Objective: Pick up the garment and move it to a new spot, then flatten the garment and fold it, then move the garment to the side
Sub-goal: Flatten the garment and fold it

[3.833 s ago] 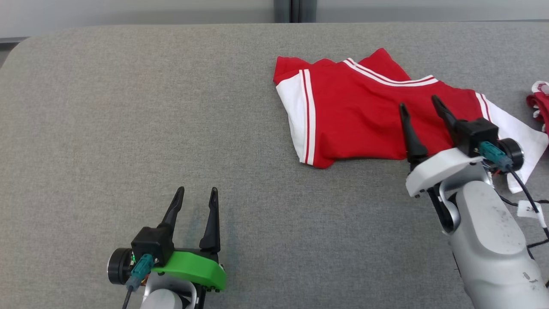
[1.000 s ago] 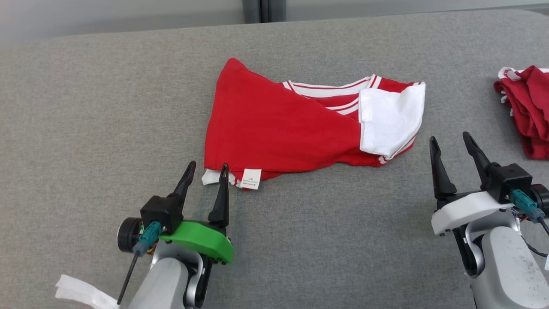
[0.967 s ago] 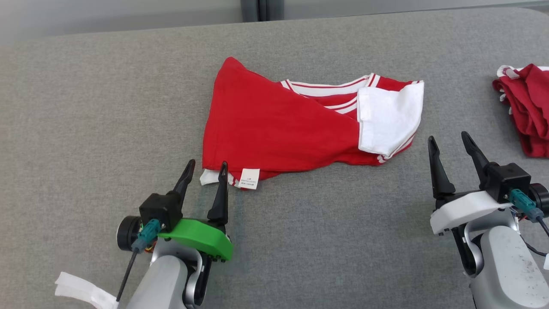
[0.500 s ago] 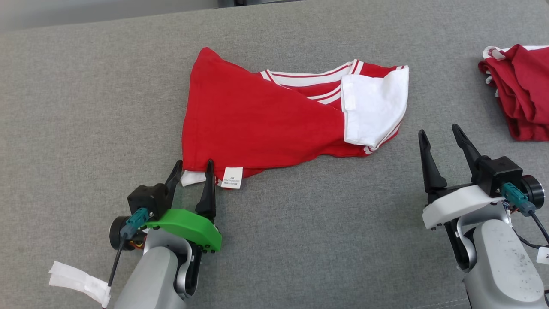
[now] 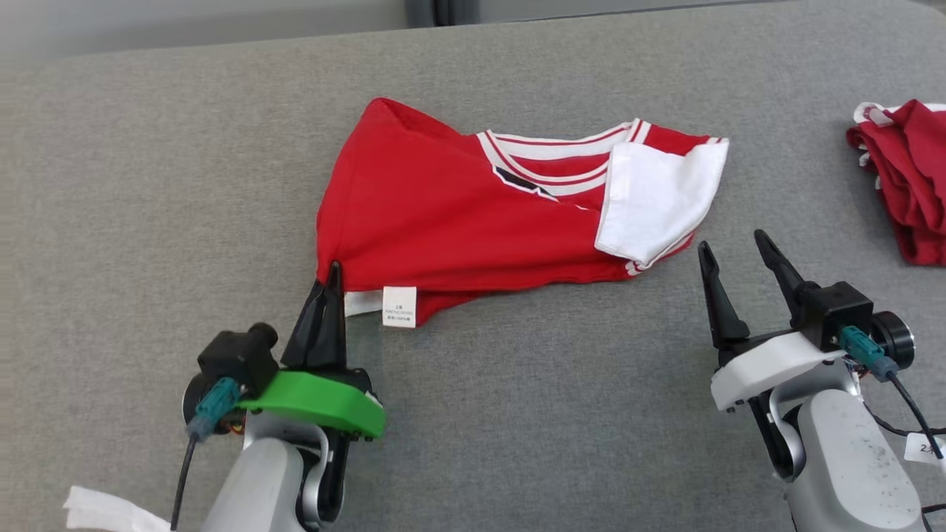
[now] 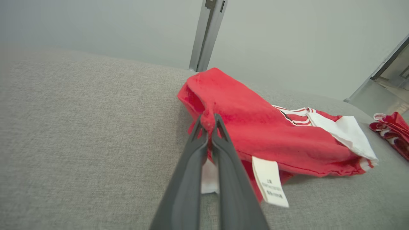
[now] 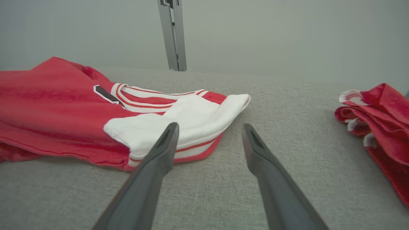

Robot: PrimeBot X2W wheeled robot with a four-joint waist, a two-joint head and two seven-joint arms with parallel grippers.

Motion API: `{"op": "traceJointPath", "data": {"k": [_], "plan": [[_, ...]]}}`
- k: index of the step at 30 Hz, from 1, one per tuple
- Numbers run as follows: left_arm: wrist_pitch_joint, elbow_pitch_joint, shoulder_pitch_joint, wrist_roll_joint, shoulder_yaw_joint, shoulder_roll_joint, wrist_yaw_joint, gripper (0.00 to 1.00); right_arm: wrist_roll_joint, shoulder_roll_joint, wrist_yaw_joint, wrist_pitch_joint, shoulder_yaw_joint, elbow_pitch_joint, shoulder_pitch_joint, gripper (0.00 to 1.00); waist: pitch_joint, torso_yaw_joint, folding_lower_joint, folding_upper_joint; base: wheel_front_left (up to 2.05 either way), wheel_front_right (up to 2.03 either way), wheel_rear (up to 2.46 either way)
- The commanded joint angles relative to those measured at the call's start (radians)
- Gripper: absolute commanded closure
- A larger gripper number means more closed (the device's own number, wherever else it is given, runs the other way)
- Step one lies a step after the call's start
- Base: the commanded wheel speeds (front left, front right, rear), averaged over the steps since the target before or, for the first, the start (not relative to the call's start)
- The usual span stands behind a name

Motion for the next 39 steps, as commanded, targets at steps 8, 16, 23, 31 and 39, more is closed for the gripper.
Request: {"op": "traceJointPath", "data": {"k": [8,16,23,31,39], "plan": [[0.0,-0.054,0.148,-0.009,-0.022,0.004,0.042,1.0,0.003,0.008,-0.001,-0.002,0.08,0.031,0.023,0.0,-0.068,0.125,0.0,0.0,0.0,0.0,0.0],[0.0,-0.014,0.159,-0.007,-0.043,0.004,0.071,0.0,-0.02,0.013,-0.001,-0.002,0.15,0.076,-0.022,0.0,-0.058,0.159,0.0,0.0,0.0,0.0,0.0],[0.0,-0.026,0.133,-0.008,-0.059,0.004,0.082,0.0,-0.059,0.014,-0.001,-0.002,0.146,0.191,-0.11,0.0,-0.038,0.18,0.0,0.0,0.0,0.0,0.0],[0.0,-0.031,0.124,-0.014,-0.063,0.004,0.083,0.0,-0.087,0.013,-0.001,-0.002,0.11,0.304,-0.183,1.0,-0.022,0.187,0.0,0.0,0.0,0.0,0.0],[0.0,-0.03,0.137,0.01,-0.049,0.004,0.067,0.0,-0.03,0.012,-0.001,-0.002,0.059,0.232,-0.144,1.0,-0.045,0.145,0.0,0.0,0.0,0.0,0.0]]}}
